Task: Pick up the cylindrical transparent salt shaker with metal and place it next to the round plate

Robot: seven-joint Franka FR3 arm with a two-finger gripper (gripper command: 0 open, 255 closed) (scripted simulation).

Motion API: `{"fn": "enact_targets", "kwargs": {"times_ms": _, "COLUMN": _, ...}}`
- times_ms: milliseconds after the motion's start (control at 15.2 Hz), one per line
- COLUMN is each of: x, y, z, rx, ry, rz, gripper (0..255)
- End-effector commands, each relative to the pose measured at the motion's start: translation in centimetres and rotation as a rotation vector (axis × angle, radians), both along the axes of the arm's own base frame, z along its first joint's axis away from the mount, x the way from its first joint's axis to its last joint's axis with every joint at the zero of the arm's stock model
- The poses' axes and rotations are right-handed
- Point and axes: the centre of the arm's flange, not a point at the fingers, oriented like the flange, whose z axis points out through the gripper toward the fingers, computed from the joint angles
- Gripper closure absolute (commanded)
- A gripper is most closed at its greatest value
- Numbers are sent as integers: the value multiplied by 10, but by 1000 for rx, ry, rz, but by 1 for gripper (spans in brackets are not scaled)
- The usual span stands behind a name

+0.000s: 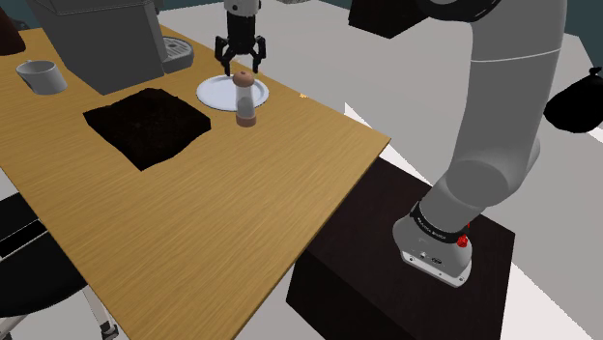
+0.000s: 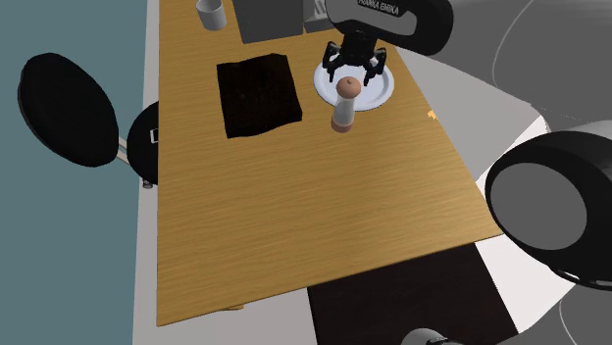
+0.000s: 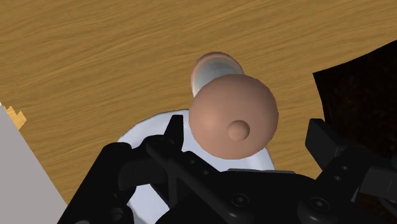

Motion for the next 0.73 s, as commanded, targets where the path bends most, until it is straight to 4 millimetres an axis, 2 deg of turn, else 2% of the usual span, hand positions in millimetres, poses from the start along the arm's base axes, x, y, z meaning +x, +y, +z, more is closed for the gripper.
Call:
{"fn": "enact_targets", "kwargs": {"times_ms": 0, "x": 0, "y": -2, "z": 20, "rx": 0, "ry": 0, "rz": 0, "gripper": 0}}
{"fn": "enact_targets", "kwargs": {"times_ms": 132, "x": 0, "y": -4, "z": 44, "rx": 0, "ry": 0, "rz": 0, "gripper": 0}}
{"fn": "enact_targets", "kwargs": {"times_ms": 660, "x": 0, "y": -4, "z": 44, "rx": 0, "ry": 0, "rz": 0, "gripper": 0}}
